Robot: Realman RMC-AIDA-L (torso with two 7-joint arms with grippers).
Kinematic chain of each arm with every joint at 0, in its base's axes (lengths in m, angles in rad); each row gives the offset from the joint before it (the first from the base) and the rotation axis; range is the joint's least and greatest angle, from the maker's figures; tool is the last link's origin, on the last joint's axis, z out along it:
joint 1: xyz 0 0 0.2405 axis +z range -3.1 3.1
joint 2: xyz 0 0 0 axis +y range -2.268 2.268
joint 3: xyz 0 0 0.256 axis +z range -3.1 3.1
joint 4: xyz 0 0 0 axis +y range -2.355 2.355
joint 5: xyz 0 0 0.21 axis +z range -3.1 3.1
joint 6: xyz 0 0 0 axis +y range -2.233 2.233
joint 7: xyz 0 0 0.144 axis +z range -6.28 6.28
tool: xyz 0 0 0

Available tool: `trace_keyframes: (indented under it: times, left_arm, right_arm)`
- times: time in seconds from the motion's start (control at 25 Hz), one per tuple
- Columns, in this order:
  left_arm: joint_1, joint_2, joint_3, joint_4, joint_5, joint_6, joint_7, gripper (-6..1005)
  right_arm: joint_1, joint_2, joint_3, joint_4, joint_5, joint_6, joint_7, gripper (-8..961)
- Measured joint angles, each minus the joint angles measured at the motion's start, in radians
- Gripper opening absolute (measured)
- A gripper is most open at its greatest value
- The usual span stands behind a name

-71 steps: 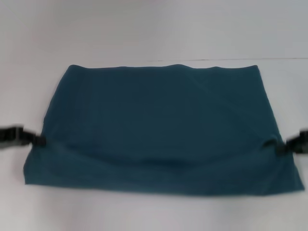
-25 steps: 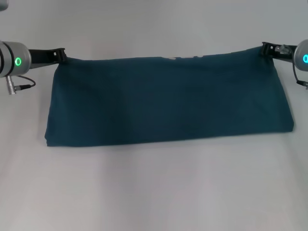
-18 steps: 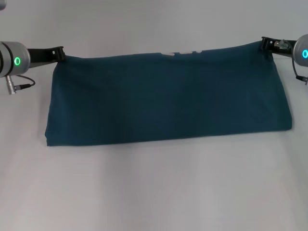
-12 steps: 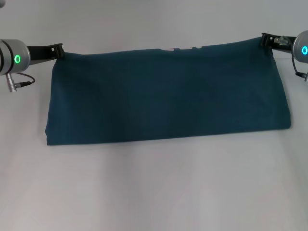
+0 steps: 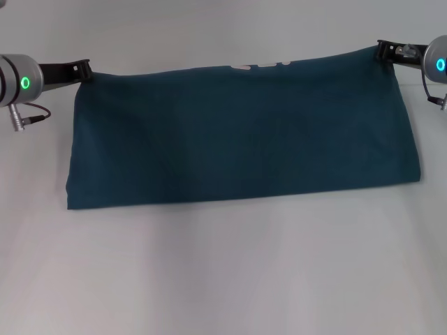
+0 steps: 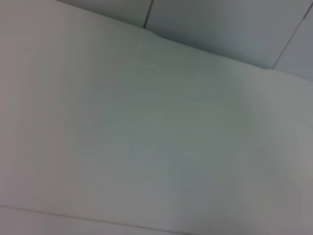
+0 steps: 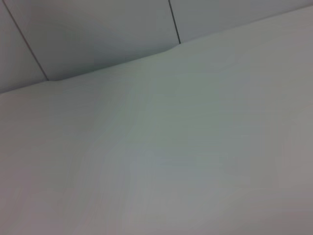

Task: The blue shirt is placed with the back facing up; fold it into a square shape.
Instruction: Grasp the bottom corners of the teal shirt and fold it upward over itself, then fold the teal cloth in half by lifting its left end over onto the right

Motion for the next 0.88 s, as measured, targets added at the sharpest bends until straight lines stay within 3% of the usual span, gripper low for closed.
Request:
trace_keyframes:
  times: [0.2,0.28,0.32,0.48,0.52,0.68,0.84,0.88]
  left_arm:
    - [0.003,-0.001,-0.002,0.002,0.0,-0.018,-0.04,52]
    - [0.006,-0.002,-0.003,0.002,0.0,-0.024,-0.058,199]
    - [0.007,-0.002,-0.003,0.002,0.0,-0.025,-0.064,273]
    - [0.019,-0.005,-0.004,0.015,-0.003,-0.02,-0.09,359]
    - [0.027,-0.009,-0.005,0.027,-0.008,-0.013,-0.093,381]
    - [0.081,-0.026,-0.005,0.104,-0.089,0.051,-0.092,467]
    - [0.17,-0.027,-0.005,0.186,-0.272,0.189,-0.051,533]
    - [0.219,-0.019,-0.008,0.206,-0.378,0.278,-0.027,544]
  right_arm:
    - [0.0,-0.02,-0.009,-0.008,-0.003,0.017,-0.008,92]
    - [0.001,-0.042,-0.011,-0.008,-0.003,0.026,-0.005,94]
    - [0.001,-0.056,-0.011,-0.009,-0.002,0.023,-0.002,142]
    - [-0.02,-0.103,0.028,-0.059,0.023,-0.127,0.005,333]
    - [-0.02,-0.103,0.028,-0.059,0.023,-0.127,0.005,357]
    - [-0.098,-0.108,0.062,-0.155,0.109,-0.36,-0.003,451]
    - [-0.232,-0.099,0.068,-0.254,0.259,-0.595,-0.037,546]
    - [-0.266,-0.099,0.074,-0.26,0.311,-0.648,-0.059,575]
